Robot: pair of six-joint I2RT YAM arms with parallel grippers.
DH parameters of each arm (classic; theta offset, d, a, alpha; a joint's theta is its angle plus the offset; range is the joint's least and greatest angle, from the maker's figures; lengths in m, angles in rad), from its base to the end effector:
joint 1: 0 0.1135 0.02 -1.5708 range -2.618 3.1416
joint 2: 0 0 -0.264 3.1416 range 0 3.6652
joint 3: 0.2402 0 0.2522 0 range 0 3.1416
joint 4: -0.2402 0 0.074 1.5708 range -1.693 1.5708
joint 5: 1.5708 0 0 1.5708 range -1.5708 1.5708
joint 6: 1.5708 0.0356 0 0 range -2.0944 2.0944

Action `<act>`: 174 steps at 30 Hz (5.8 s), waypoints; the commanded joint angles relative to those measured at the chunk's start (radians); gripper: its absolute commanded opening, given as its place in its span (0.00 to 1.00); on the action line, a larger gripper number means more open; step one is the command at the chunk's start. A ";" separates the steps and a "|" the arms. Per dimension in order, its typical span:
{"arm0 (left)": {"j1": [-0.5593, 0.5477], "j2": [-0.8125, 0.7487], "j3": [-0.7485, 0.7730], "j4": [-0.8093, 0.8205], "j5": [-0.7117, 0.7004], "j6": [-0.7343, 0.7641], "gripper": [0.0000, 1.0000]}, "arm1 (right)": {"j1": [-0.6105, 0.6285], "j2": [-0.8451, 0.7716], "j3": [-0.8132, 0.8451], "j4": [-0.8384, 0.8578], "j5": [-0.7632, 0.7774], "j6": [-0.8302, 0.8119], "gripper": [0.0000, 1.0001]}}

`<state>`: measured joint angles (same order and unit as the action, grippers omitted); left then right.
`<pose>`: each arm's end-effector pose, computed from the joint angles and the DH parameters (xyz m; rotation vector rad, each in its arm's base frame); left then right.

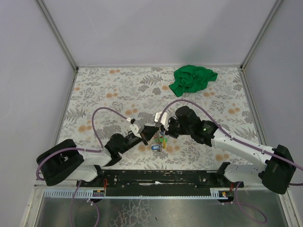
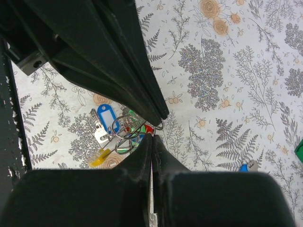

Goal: Put the keys on the keyring

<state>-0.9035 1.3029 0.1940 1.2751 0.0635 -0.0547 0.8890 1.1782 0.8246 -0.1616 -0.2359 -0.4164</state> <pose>0.1350 -0.1750 0.1937 0.6496 1.3048 -0.8345 0.1600 0.2103 0.2754 -1.3969 1.5874 0.5309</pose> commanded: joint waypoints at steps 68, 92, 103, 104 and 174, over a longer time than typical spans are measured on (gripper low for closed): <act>0.310 0.134 0.349 -0.490 0.883 0.018 0.00 | -0.036 0.045 0.215 -0.295 -0.077 -0.227 0.00; 0.213 -0.048 0.242 -0.444 0.680 0.113 0.00 | -0.037 0.193 0.330 -0.417 -0.052 -0.169 0.00; 0.196 -0.065 0.192 -0.345 0.553 0.088 0.00 | -0.037 0.236 0.340 -0.428 -0.086 -0.165 0.00; 0.197 -0.066 0.187 -0.336 0.530 0.082 0.00 | -0.036 0.235 0.337 -0.431 -0.091 -0.164 0.00; 0.214 -0.043 0.067 -0.063 0.229 -0.134 0.33 | 0.011 0.029 0.163 -0.168 0.068 -0.223 0.00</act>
<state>-0.7380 1.2953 0.2214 1.2976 0.1040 -0.3073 0.8902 1.2152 0.9112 -0.3096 -0.1898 -0.5957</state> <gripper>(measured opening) 0.294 0.010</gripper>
